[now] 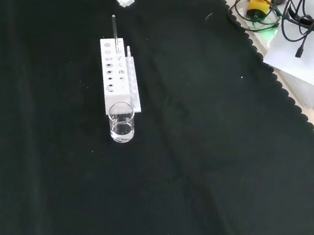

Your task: Take the glass rod from the white test tube rack.

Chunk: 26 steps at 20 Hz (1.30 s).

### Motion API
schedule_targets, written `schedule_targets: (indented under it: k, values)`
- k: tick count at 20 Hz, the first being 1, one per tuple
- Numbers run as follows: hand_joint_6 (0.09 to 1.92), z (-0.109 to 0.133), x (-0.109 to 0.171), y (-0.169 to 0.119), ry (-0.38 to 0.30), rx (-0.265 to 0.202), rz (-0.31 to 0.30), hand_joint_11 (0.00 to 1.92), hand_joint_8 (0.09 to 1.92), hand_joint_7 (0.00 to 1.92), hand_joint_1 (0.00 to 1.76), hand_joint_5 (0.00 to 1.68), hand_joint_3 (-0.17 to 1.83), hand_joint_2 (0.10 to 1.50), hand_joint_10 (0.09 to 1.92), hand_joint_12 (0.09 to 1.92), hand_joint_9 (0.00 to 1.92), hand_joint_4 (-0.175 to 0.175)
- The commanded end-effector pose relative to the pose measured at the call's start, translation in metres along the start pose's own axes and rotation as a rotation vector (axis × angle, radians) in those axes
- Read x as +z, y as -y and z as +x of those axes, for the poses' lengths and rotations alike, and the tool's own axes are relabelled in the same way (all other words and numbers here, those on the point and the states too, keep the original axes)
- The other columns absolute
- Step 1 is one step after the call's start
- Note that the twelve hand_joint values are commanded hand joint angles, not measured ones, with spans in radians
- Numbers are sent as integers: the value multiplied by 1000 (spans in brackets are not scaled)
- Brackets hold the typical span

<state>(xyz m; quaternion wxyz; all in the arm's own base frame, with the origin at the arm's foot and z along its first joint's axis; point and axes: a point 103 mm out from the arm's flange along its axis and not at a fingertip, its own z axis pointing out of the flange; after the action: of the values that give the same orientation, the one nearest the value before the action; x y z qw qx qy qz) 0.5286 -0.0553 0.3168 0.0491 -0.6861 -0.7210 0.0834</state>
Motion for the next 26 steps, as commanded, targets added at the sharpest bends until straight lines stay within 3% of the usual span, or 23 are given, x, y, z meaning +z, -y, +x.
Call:
schedule_targets:
  k: [1,16,22,26]
  values:
    - [87,-1,18,2,5,-8,11,29,924,15,634,152,-175,1224,965,1434,126,-175]
    - [87,-5,58,-7,25,-18,67,134,978,153,628,162,-175,1246,966,1420,282,-175]
    - [87,3,63,-12,46,-46,66,385,985,390,641,212,-175,1261,943,1366,585,-175]
    - [94,4,64,-14,44,-52,65,584,986,527,649,390,-175,1270,959,1321,737,-175]
